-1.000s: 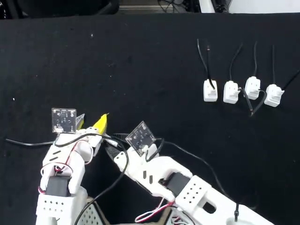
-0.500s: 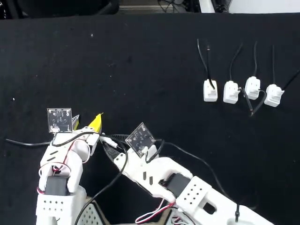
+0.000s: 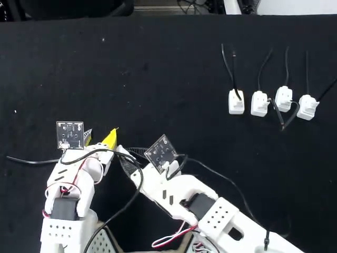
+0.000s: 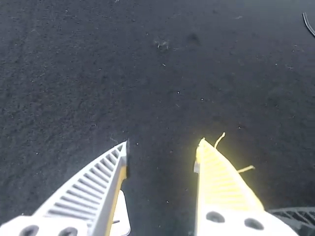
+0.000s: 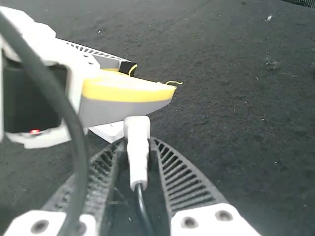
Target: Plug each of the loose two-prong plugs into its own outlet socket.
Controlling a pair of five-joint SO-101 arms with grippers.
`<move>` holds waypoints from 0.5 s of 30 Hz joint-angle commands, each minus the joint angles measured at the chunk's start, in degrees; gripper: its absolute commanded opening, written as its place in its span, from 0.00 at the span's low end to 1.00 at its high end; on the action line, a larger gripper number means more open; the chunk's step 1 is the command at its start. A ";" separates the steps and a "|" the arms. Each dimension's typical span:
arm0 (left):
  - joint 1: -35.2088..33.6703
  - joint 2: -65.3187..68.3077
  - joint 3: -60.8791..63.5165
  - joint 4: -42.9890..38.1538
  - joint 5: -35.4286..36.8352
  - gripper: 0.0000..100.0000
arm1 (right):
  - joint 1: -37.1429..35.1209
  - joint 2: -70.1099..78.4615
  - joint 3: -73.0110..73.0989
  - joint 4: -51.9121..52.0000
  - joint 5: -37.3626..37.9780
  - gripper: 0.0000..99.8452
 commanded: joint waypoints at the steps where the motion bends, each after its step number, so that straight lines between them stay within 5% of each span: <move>1: 1.27 -0.26 1.27 -0.79 -0.62 0.23 | 0.97 -2.51 -3.56 0.18 -0.62 0.01; 9: 1.19 -0.18 0.84 -0.09 -1.14 0.23 | 1.41 -2.07 -3.30 2.29 -0.26 0.01; 15: 0.04 -0.09 -2.77 4.57 -4.92 0.23 | 7.30 -1.98 -13.05 24.18 3.43 0.01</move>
